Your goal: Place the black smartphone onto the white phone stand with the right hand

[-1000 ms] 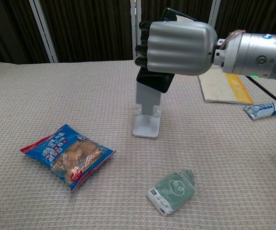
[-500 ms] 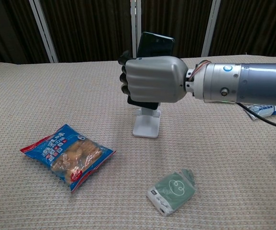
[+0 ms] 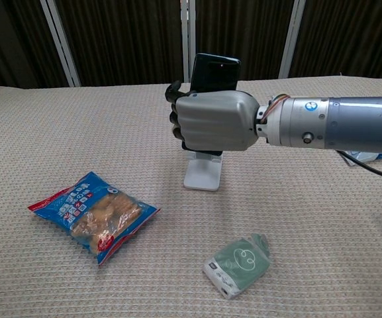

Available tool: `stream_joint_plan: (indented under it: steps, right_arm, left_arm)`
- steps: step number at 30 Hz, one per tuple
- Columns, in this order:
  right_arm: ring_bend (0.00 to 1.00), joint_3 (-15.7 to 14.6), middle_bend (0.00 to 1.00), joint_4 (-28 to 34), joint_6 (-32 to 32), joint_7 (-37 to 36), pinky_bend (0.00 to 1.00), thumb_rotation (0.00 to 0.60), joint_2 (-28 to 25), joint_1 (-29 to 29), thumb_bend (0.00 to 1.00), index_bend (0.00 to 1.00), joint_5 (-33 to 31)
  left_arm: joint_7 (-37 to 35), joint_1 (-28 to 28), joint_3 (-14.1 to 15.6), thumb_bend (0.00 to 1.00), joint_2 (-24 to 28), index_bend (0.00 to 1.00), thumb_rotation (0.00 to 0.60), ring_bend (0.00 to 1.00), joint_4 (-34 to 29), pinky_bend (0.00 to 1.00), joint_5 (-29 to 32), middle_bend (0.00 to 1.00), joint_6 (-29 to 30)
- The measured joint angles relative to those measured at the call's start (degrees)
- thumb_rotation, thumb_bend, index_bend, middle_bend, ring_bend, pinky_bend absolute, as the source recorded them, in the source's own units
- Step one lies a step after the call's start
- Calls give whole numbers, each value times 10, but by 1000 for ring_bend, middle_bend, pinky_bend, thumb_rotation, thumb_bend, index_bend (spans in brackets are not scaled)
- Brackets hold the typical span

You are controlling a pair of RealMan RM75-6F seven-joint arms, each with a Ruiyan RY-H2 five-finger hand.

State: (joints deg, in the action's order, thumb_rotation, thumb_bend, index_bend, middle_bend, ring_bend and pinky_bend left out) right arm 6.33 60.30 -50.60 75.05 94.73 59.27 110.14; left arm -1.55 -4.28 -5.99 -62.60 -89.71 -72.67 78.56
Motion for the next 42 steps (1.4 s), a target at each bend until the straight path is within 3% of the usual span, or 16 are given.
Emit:
stream_joint_plan:
  steps: [13, 18, 20, 33, 42]
  right_arm:
    - [458, -16, 498, -25, -3, 1, 312, 600, 19, 1, 123, 476, 2]
    - [340, -15, 267, -26, -5, 2, 218, 600, 21, 0, 106, 288, -3]
    - [311, -13, 220, -26, -5, 5, 196, 600, 23, -2, 104, 233, -7]
    - [306, -8, 198, 0, -38, 11, 176, 600, 8, -17, 103, 151, -16]
    - [279, -2, 222, 93, -132, -26, 164, 600, -77, -71, 95, 144, -28]
  left_arm:
    - [-1, -1, -1, 0, 0, 0, 600, 0, 0, 0, 3, 0, -3]
    - [-2, -1, 0, 0, 0, 0, 600, 0, 1, 0, 3, 0, -4]
    - [-1, -1, 0, 0, 0, 0, 600, 0, 1, 0, 3, 0, -3]
    - [-2, 0, 0, 0, 1, 0, 600, 0, -3, 0, 0, 0, 1]
    - [-12, 6, 3, 0, 7, 0, 600, 0, -11, 0, -20, 0, 19]
